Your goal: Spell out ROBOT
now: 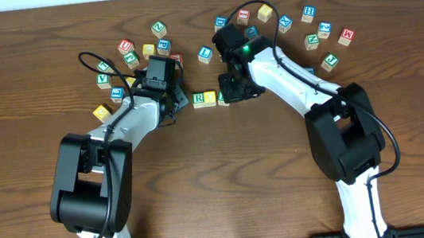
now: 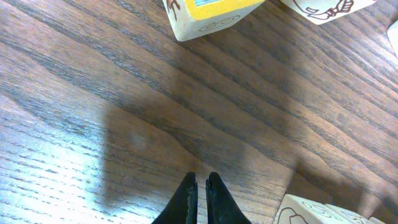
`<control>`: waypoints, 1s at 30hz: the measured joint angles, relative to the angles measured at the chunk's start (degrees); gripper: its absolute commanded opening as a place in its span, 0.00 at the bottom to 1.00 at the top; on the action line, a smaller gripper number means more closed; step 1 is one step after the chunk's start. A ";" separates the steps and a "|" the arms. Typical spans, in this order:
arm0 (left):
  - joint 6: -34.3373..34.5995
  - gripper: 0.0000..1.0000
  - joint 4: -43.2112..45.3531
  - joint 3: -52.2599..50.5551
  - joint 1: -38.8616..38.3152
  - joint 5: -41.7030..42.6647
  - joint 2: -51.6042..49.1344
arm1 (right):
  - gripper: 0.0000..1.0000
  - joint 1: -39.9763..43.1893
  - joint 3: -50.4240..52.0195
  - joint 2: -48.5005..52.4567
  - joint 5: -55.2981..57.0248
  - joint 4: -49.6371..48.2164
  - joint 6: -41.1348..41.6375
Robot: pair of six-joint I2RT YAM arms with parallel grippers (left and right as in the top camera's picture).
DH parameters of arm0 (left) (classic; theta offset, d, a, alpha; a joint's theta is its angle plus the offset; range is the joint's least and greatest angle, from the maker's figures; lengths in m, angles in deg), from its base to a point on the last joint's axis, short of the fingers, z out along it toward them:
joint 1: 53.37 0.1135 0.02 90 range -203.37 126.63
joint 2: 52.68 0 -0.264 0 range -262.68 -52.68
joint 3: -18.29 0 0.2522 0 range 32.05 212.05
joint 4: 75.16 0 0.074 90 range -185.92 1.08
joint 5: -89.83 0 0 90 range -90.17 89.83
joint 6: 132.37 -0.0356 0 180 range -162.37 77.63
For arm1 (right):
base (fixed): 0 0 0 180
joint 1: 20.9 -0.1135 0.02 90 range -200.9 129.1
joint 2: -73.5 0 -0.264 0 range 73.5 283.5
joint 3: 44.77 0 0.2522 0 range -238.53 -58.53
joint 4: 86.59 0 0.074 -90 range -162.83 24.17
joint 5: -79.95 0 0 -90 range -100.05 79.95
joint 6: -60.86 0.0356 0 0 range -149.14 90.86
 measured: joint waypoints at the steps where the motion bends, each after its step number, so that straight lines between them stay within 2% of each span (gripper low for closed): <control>1: 0.00 0.07 0.00 0.00 0.00 0.00 0.00 | 0.01 -0.33 0.09 0.00 -0.02 -0.09 0.15; 30: 0.00 0.07 0.02 0.00 0.00 0.00 0.00 | 0.02 -0.98 0.37 0.00 1.51 -2.47 2.16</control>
